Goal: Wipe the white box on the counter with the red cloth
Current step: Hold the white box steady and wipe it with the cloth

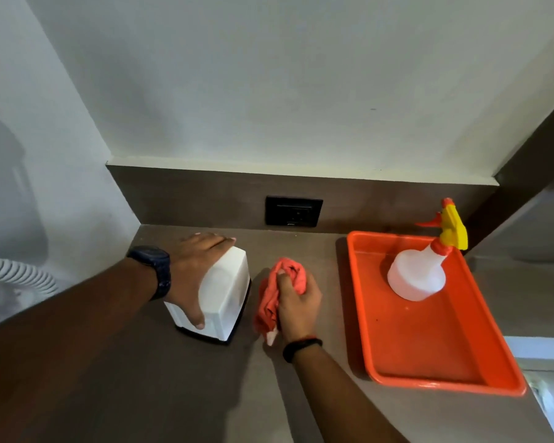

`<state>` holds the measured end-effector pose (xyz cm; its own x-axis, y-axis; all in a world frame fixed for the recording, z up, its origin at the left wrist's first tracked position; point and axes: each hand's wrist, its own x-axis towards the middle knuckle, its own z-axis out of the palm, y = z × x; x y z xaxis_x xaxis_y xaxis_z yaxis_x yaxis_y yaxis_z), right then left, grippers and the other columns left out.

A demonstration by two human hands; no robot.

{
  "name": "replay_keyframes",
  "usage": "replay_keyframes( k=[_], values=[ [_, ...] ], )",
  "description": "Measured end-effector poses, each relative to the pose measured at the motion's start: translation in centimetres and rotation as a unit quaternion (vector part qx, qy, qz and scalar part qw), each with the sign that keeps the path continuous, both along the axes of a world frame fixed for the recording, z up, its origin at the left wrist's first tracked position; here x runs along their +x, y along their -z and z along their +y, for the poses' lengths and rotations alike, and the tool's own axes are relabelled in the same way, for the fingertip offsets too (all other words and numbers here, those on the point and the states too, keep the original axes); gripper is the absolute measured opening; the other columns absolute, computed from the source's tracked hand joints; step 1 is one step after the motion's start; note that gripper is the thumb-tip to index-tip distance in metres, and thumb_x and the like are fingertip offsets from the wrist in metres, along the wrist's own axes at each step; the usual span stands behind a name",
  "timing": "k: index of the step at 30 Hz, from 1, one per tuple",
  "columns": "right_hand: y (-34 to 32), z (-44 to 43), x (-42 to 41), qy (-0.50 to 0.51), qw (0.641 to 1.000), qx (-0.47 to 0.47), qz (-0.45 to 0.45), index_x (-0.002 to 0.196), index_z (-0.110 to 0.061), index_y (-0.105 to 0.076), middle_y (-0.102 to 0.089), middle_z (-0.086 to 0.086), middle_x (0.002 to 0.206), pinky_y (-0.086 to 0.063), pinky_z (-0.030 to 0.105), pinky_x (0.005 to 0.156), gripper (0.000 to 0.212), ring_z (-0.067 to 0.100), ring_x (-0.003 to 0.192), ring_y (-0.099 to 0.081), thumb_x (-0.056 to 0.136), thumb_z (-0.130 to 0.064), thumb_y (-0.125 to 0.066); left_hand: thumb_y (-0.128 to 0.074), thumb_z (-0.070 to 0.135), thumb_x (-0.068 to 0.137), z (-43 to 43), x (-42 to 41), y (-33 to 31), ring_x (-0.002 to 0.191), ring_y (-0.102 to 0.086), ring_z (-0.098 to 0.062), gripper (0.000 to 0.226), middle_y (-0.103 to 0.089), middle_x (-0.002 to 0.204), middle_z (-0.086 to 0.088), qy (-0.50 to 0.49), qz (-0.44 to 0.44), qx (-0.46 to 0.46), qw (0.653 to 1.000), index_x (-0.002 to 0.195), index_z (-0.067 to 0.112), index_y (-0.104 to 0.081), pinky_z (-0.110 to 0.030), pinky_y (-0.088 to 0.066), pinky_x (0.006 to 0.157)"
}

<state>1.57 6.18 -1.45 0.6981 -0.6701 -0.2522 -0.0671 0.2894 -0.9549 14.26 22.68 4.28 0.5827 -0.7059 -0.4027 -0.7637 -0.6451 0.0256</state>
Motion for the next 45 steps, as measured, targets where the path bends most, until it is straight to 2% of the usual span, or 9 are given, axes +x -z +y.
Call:
replay_keyframes(
  k=[4,9,13,19,24,28,34,39,45],
  values=[
    [-0.4,3.0,3.1,-0.069,0.997,0.007,-0.025,0.088,-0.029,-0.069,-0.070,-0.010,0.084,-0.054,0.030,0.083,0.004,-0.002,0.076,-0.066,0.090,-0.027,-0.065,-0.065,0.075,0.025,-0.6,-0.4,1.4,0.127,-0.033,-0.023,0.136,-0.036,0.142,-0.002,0.005,-0.053,-0.072,0.996,0.140,0.021,-0.018,-0.042,-0.024,0.111],
    [0.9,6.4,2.0,-0.064,0.996,0.062,0.027,0.099,-0.052,-0.061,-0.066,-0.009,0.117,-0.046,0.048,0.106,0.016,0.015,0.115,-0.061,0.086,-0.059,-0.053,-0.064,0.078,0.026,-0.2,-0.3,2.3,0.129,-0.031,-0.024,0.137,-0.035,0.144,-0.002,-0.006,-0.061,-0.094,0.994,0.140,0.023,-0.013,-0.046,-0.029,0.109],
    [1.7,8.5,-0.6,-0.034,0.993,0.106,0.026,0.120,-0.034,-0.061,-0.066,0.004,0.126,-0.052,0.053,0.100,0.033,0.024,0.115,-0.064,0.091,-0.048,-0.056,-0.063,0.082,0.029,-0.3,-0.3,2.4,0.133,-0.027,-0.025,0.138,-0.030,0.147,-0.002,-0.005,-0.050,-0.092,0.994,0.141,0.025,-0.007,-0.048,-0.026,0.111],
    [-0.6,5.9,2.4,-0.055,0.998,-0.014,-0.031,0.114,-0.020,-0.066,-0.070,0.005,0.114,-0.052,0.044,0.100,0.025,0.020,0.109,-0.065,0.095,-0.033,-0.055,-0.062,0.078,0.030,-0.3,-0.6,2.0,0.130,-0.028,-0.023,0.132,-0.032,0.145,-0.001,0.006,-0.068,-0.110,0.992,0.141,0.028,-0.010,-0.042,-0.024,0.111],
    [1.5,5.9,2.4,-0.046,0.995,0.080,0.041,0.093,-0.039,-0.063,-0.068,-0.014,0.104,-0.051,0.023,0.082,0.011,0.005,0.098,-0.065,0.097,-0.038,-0.052,-0.062,0.075,0.027,-0.4,-0.7,2.2,0.128,-0.027,-0.026,0.132,-0.031,0.144,-0.002,-0.007,-0.070,-0.101,0.992,0.139,0.033,-0.006,-0.045,-0.029,0.107],
    [1.5,7.5,1.4,-0.025,0.996,0.087,0.017,0.102,-0.041,-0.068,-0.074,-0.004,0.111,-0.056,0.048,0.095,0.030,0.018,0.105,-0.069,0.080,-0.057,-0.056,-0.061,0.077,0.028,-0.5,-0.6,2.0,0.128,-0.027,-0.027,0.133,-0.031,0.144,-0.002,-0.005,-0.065,-0.097,0.993,0.139,0.034,-0.004,-0.047,-0.028,0.109],
    [1.1,6.1,2.9,-0.025,0.998,0.031,0.046,0.092,-0.045,-0.060,-0.067,-0.005,0.116,-0.047,0.039,0.102,0.014,0.018,0.112,-0.062,0.097,-0.035,-0.051,-0.058,0.075,0.028,-0.5,-0.6,2.1,0.128,-0.028,-0.026,0.131,-0.031,0.144,-0.003,-0.004,-0.075,-0.088,0.993,0.139,0.034,-0.004,-0.046,-0.028,0.109],
    [2.6,7.6,0.9,-0.010,0.994,0.090,0.053,0.093,-0.046,-0.069,-0.074,-0.008,0.107,-0.057,0.024,0.073,0.014,0.005,0.092,-0.070,0.092,-0.047,-0.055,-0.061,0.075,0.027,-0.6,-0.6,2.0,0.127,-0.028,-0.028,0.132,-0.031,0.143,-0.002,-0.009,-0.065,-0.082,0.994,0.139,0.034,-0.003,-0.049,-0.030,0.107],
    [0.1,5.5,3.6,-0.040,0.998,0.028,0.047,0.114,-0.029,-0.065,-0.069,0.001,0.121,-0.049,0.048,0.105,0.025,0.021,0.114,-0.063,0.094,-0.039,-0.055,-0.057,0.076,0.028,-0.7,-0.5,2.0,0.129,-0.029,-0.025,0.132,-0.030,0.145,-0.002,-0.002,-0.074,-0.067,0.995,0.141,0.032,-0.005,-0.048,-0.029,0.108]
  ],
)
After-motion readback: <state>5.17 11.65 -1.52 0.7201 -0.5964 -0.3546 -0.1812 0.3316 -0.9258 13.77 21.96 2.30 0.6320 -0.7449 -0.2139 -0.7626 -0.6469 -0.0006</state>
